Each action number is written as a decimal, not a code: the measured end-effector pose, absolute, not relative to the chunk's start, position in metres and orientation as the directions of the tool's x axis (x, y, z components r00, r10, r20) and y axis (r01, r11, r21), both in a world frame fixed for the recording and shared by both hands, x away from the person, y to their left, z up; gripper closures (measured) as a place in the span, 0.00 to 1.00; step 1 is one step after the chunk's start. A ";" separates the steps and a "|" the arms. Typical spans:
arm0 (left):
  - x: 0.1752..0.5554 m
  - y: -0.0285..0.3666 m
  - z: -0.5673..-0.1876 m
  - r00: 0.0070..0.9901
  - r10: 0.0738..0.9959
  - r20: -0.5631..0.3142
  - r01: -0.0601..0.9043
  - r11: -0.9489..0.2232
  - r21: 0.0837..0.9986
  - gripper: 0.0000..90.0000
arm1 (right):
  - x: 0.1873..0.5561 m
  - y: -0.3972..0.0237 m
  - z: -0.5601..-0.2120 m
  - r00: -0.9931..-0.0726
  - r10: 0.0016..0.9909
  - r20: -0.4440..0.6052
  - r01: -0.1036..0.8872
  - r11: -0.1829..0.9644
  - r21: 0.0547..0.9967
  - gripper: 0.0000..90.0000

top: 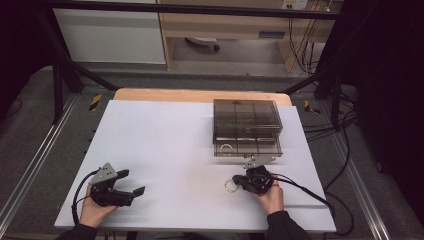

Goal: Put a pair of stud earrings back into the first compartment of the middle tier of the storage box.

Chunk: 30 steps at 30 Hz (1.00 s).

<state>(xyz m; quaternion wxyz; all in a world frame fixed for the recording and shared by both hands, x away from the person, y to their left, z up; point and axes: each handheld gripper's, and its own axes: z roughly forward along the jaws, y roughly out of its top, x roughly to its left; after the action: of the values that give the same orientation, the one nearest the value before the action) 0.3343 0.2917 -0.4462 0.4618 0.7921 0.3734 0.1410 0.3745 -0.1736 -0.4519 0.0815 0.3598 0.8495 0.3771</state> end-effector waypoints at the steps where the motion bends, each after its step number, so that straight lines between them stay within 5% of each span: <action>1: 0.334 0.292 -0.446 0.681 0.722 -0.122 0.461 -0.295 0.837 0.07 | 0.375 -0.174 -0.452 -0.728 0.673 0.133 0.550 0.457 0.699 0.96; 30: 0.334 0.292 -0.446 0.680 0.722 -0.123 0.463 -0.293 0.837 0.07 | 0.371 -0.186 -0.427 -0.720 0.684 0.121 0.521 0.416 0.745 0.96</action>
<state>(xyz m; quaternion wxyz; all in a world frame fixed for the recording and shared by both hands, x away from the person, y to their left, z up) 0.3343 0.2918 -0.4464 0.4619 0.7918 0.3741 0.1407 0.3709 -0.1864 -0.4269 0.1010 0.3605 0.8354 0.4024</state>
